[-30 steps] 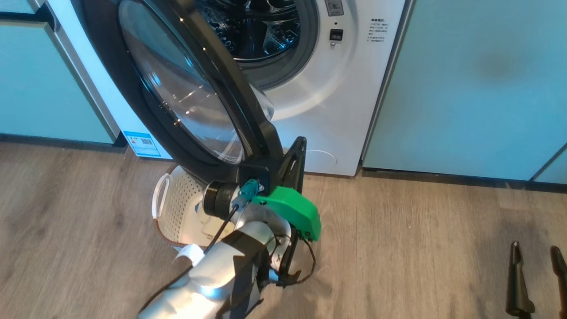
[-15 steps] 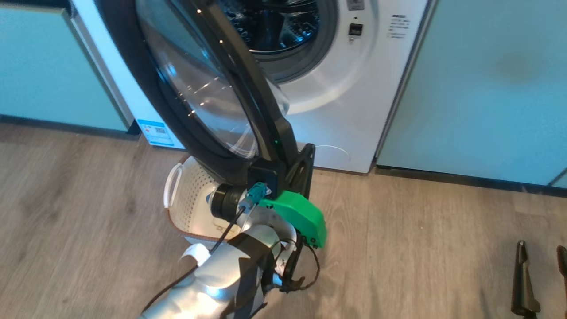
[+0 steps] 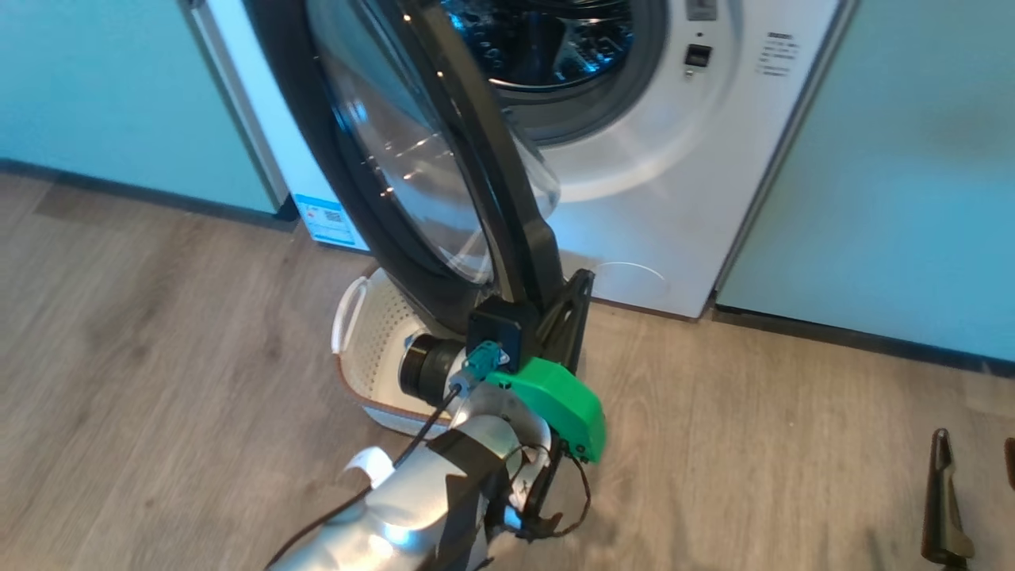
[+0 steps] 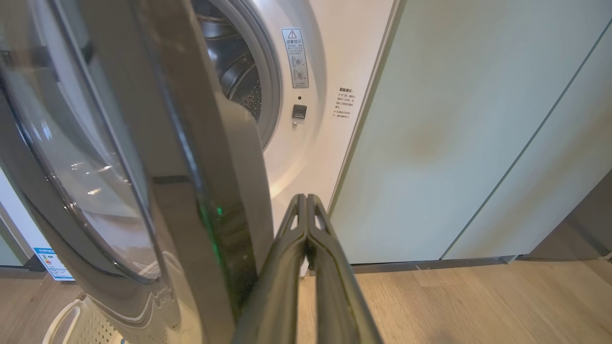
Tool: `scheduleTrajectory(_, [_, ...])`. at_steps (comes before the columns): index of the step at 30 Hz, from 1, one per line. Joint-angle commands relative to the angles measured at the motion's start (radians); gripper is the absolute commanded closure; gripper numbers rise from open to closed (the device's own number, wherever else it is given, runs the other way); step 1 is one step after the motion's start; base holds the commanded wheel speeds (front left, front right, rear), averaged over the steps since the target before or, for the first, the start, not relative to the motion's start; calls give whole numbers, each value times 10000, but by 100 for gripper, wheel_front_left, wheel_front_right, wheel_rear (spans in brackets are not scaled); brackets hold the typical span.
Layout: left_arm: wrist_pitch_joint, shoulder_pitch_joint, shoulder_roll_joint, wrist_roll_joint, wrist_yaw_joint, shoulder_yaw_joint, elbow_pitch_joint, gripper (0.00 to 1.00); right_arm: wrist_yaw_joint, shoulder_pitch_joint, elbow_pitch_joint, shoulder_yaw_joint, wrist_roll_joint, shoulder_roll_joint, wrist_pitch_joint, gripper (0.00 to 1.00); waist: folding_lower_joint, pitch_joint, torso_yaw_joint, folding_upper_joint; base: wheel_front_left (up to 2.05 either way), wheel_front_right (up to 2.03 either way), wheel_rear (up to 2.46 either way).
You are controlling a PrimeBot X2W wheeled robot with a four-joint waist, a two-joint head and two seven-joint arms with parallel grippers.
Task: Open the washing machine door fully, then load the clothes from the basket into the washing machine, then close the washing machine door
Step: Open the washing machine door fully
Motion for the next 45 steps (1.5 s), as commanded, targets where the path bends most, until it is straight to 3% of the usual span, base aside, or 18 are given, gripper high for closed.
scheduleTrajectory(1, [-97, -221, 243, 101, 209, 519, -180, 100, -29, -373, -360, 158, -79, -181, -67, 0, -1, -28, 204, 0, 0, 0, 0])
scheduleTrajectory(18, [-98, 680, 425, 587, 410, 581, -978, 100, -29, -215, -310, 72, -199, -181, -67, 0, -1, -220, 1563, 0, 0, 0, 0])
scheduleTrajectory(33, [-99, 1784, 1409, 953, 1386, 1006, -1946, 100, -29, -152, -364, 84, -239, -181, -67, 0, -1, -265, 2467, 0, 0, 0, 0])
scheduleTrajectory(45, [-99, 2566, 2219, 980, 2091, 2264, -2796, 100, -29, -220, -414, -105, -359, -181, -67, 0, -1, -162, 2749, 0, 0, 0, 0])
